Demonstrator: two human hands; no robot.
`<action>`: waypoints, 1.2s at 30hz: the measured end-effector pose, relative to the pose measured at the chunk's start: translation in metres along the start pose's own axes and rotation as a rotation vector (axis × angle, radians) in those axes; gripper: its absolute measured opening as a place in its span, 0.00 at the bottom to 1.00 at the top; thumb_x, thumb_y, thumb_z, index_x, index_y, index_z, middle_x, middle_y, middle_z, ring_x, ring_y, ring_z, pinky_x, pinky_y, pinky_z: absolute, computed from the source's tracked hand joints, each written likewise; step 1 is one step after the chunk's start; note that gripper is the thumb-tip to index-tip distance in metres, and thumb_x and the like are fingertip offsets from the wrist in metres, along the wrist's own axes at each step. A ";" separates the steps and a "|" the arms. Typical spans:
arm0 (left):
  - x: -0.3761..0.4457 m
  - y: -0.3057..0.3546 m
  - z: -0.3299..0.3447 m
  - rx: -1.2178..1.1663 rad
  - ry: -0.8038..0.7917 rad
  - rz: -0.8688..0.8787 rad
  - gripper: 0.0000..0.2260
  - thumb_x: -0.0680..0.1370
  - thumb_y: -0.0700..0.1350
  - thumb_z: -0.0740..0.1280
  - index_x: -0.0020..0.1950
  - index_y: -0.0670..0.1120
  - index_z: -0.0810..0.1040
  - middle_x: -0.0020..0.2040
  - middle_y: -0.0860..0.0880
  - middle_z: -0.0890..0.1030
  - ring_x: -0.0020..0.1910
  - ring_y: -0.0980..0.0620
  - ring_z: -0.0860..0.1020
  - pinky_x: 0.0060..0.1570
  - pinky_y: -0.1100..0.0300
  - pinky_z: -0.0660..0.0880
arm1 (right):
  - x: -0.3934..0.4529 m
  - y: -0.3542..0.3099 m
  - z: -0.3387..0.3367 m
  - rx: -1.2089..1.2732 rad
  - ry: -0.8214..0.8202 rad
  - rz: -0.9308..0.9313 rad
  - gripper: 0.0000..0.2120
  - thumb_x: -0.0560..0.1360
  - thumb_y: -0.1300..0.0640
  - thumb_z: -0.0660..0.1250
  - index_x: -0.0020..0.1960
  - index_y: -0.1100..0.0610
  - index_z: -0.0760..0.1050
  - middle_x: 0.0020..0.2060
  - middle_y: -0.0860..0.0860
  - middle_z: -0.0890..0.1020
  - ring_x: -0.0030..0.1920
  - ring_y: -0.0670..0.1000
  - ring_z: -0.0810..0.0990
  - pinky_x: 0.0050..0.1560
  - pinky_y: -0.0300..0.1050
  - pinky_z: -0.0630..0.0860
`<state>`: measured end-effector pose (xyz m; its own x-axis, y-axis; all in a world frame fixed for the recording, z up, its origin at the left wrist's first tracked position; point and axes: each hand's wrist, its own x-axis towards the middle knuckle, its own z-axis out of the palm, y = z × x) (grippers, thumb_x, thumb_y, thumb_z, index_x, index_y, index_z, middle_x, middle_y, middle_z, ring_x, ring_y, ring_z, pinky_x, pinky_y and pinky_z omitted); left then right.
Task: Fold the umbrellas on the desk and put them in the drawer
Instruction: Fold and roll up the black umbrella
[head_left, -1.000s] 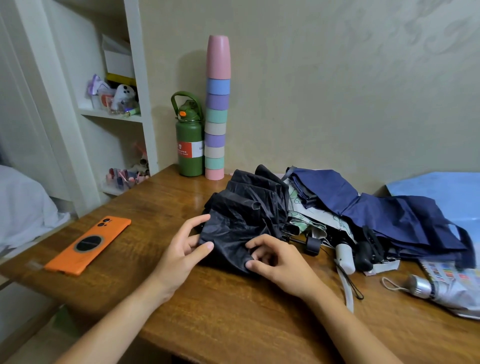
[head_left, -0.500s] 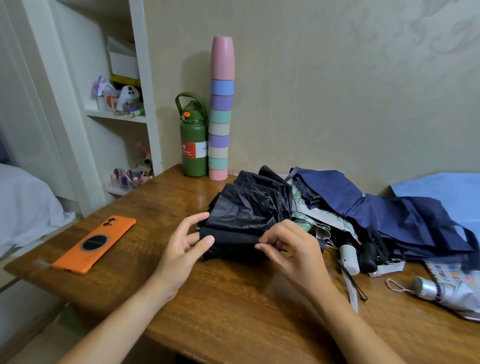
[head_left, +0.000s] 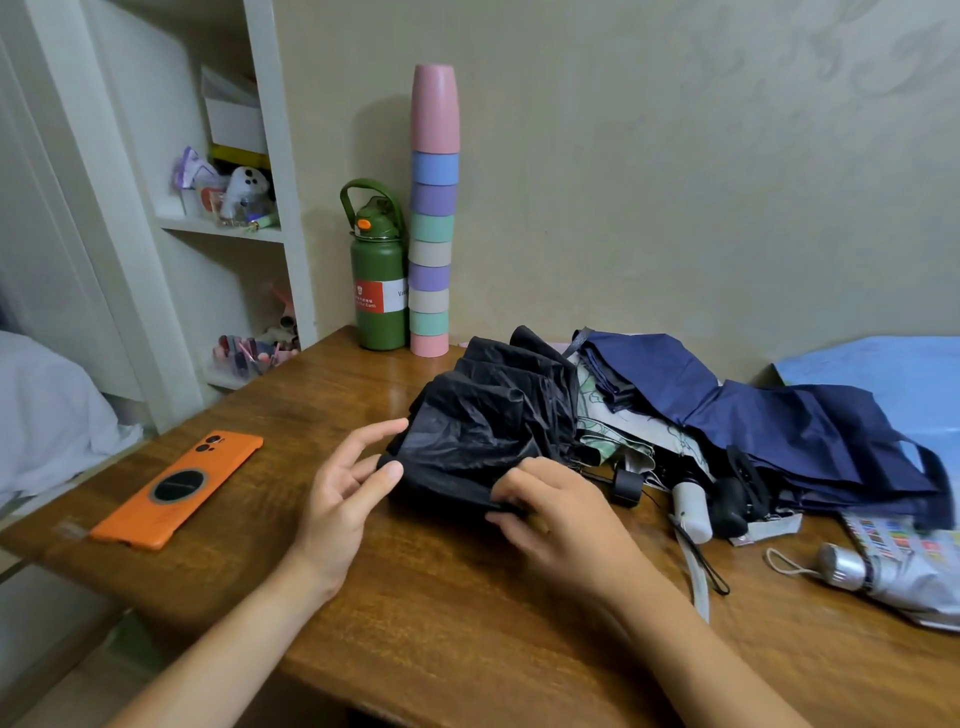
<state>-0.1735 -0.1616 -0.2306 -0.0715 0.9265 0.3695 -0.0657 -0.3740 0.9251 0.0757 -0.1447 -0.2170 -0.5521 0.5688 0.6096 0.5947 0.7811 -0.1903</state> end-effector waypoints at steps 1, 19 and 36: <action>0.000 -0.001 -0.001 -0.007 -0.001 0.006 0.17 0.81 0.38 0.69 0.68 0.49 0.78 0.62 0.50 0.84 0.63 0.50 0.82 0.60 0.59 0.78 | 0.000 -0.002 -0.002 0.058 0.038 0.018 0.06 0.79 0.50 0.71 0.52 0.51 0.77 0.45 0.42 0.76 0.46 0.44 0.75 0.45 0.42 0.76; 0.004 -0.020 -0.010 0.354 0.178 0.339 0.17 0.81 0.48 0.57 0.41 0.47 0.83 0.37 0.51 0.77 0.39 0.48 0.76 0.41 0.56 0.72 | -0.002 -0.001 -0.003 0.356 -0.479 0.094 0.04 0.77 0.51 0.72 0.46 0.51 0.79 0.43 0.43 0.82 0.44 0.47 0.81 0.46 0.45 0.79; -0.012 -0.020 0.015 0.969 -0.312 0.521 0.14 0.82 0.50 0.63 0.59 0.50 0.86 0.56 0.58 0.84 0.58 0.63 0.79 0.60 0.67 0.74 | -0.010 0.023 0.024 -0.101 -0.354 0.359 0.40 0.76 0.30 0.47 0.80 0.51 0.64 0.68 0.47 0.71 0.67 0.51 0.69 0.68 0.48 0.69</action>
<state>-0.1561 -0.1646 -0.2525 0.3940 0.6890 0.6084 0.7041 -0.6517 0.2820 0.0813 -0.1261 -0.2462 -0.4567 0.8625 0.2180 0.8269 0.5020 -0.2535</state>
